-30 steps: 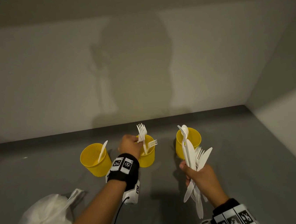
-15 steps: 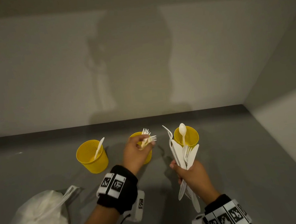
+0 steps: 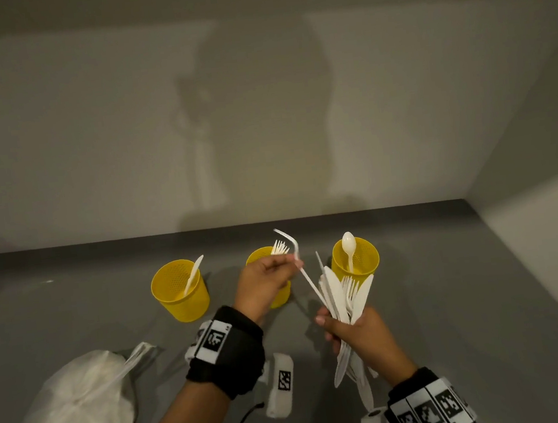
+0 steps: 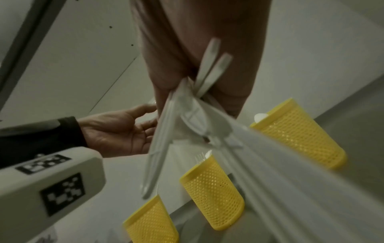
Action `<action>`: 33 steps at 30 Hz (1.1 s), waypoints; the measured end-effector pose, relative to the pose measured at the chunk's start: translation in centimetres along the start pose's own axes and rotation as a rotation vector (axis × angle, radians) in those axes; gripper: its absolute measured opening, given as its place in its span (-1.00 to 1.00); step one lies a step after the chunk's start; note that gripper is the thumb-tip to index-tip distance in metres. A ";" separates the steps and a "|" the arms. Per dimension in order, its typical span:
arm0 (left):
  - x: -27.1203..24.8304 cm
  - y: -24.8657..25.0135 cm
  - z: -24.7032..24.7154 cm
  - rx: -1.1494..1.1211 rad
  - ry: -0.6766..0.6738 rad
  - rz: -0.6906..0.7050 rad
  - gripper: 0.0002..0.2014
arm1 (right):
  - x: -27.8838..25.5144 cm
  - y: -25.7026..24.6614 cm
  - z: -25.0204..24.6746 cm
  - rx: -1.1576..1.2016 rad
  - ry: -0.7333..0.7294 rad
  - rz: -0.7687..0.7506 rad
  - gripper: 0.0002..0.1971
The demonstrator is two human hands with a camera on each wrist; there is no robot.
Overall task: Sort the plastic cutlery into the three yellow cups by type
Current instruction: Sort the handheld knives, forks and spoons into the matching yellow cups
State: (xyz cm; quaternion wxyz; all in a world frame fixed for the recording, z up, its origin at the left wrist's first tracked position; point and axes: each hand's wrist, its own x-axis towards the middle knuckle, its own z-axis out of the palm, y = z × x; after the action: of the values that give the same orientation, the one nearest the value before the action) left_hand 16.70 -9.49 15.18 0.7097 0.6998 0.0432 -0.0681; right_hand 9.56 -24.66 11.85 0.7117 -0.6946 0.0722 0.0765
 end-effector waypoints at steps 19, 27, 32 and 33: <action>2.8 -2.9 -2.4 0.569 0.123 0.075 -0.74 | 2.4 -0.5 -1.5 0.746 0.142 0.105 -0.90; -5.9 -3.7 0.6 0.277 -0.462 -0.046 -0.71 | 2.5 -1.3 -2.0 0.868 0.083 0.084 -0.67; -7.3 -3.8 0.8 0.295 -0.479 0.040 -0.80 | 1.6 -1.9 -0.9 0.849 0.079 0.077 -0.69; -7.4 -3.9 0.7 0.320 -0.461 0.059 -0.78 | 1.4 -2.2 -0.8 0.860 0.078 0.067 -0.72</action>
State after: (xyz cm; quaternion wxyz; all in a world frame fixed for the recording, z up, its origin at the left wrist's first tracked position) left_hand 8.74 -9.93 12.50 0.5830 0.7699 -0.1513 -0.2108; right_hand 11.36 -25.48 13.74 0.9302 -0.3346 0.1466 0.0362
